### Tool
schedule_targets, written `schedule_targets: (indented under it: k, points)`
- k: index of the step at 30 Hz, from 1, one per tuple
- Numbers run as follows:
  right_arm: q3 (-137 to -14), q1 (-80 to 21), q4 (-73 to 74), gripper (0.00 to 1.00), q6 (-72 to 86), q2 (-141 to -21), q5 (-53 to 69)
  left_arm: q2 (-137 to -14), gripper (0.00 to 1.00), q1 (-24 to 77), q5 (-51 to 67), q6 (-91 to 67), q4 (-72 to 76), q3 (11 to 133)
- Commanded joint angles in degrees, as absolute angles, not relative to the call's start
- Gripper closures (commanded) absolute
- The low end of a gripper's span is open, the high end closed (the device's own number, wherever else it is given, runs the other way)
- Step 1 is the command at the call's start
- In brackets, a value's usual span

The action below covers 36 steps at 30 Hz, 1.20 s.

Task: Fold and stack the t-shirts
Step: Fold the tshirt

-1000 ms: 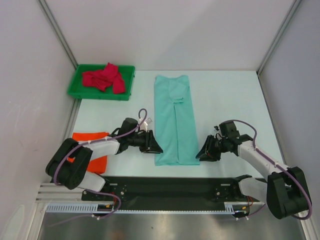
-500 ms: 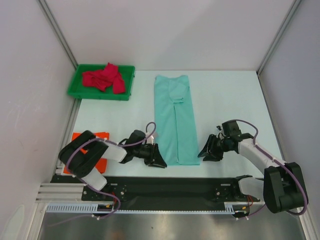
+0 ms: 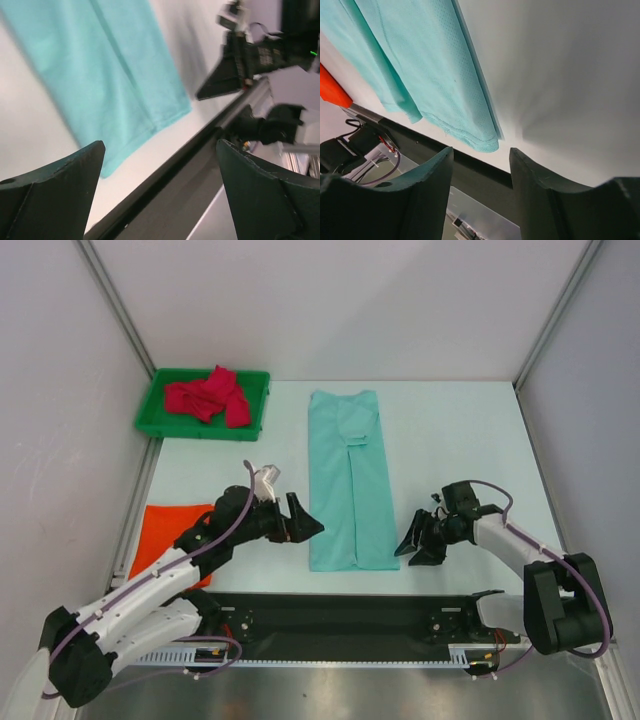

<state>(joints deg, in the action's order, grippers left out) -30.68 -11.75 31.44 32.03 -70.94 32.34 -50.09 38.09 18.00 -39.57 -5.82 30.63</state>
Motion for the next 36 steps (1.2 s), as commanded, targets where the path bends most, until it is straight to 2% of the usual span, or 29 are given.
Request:
schedule_targets:
  k: [1,5,6,8,9,12,15,19,26,36]
  points:
    - [-32.78,-11.43,31.38,0.45,31.73,-69.35,31.46,-48.69,0.00,37.18,4.18,-44.10,-18.26,29.18]
    - [-32.43,-10.90,31.90,0.41,33.13,-69.35,29.71,-46.94,0.03,33.67,10.17,-45.26,-17.06,25.58]
    - [-32.43,-10.55,31.99,0.41,33.31,-69.43,29.27,-47.02,0.13,33.49,11.07,-46.05,-16.35,24.71]
    - [-32.34,-10.20,31.99,0.42,33.49,-69.78,28.13,-48.24,0.22,33.14,13.96,-47.19,-14.08,23.47]
    - [-32.26,-9.85,31.91,0.43,33.40,-69.87,27.69,-49.38,0.29,33.13,19.11,-47.89,-8.75,21.73]
    - [-31.82,-9.49,30.68,0.46,33.05,-70.66,26.72,-54.48,0.35,33.13,23.28,-50.79,-3.78,20.30]
    - [-31.29,-9.32,28.49,0.49,32.26,-73.29,27.95,-59.23,0.35,33.13,23.99,-52.03,-2.21,20.22]
    - [-30.76,-9.40,26.63,0.50,31.38,-76.72,28.74,-63.62,0.46,33.13,23.56,-52.73,-2.63,20.83]
    - [-30.15,-9.40,24.70,0.52,30.76,-77.60,29.35,-72.32,0.54,34.54,24.87,-52.73,-2.02,22.67]
    - [-30.06,-10.63,24.43,0.58,29.88,-79.01,29.62,-78.04,0.56,35.51,25.84,-54.67,-2.45,23.82]
